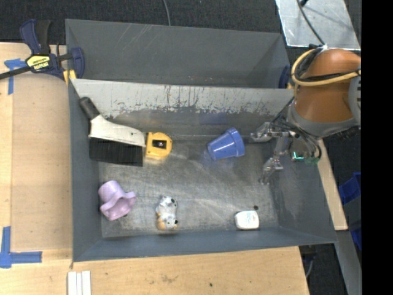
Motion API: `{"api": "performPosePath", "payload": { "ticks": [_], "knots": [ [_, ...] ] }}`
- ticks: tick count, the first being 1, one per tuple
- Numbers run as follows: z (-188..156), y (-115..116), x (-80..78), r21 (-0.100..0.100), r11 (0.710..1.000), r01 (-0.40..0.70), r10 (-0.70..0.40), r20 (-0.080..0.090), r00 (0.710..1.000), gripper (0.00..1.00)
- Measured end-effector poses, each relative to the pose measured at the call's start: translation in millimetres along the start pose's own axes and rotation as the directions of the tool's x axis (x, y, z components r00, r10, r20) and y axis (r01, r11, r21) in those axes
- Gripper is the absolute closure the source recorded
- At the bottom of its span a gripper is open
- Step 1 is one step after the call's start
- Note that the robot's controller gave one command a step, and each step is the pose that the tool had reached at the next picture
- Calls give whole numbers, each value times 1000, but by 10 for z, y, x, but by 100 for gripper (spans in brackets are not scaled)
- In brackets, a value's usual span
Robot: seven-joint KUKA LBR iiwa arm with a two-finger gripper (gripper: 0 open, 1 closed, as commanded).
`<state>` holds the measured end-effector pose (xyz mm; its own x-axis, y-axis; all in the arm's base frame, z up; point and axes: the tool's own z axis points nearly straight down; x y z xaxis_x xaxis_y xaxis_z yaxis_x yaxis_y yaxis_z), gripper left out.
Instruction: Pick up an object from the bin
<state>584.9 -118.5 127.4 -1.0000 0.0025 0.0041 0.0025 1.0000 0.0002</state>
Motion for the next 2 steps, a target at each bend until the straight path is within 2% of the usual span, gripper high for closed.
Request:
{"api": "performPosePath", "payload": {
  "ticks": [1,2],
  "knots": [
    [-43,2,-19,1,1000,2,-2,7,1000,0],
    [-72,8,-101,1,998,69,-69,5,998,0]
  ]
}}
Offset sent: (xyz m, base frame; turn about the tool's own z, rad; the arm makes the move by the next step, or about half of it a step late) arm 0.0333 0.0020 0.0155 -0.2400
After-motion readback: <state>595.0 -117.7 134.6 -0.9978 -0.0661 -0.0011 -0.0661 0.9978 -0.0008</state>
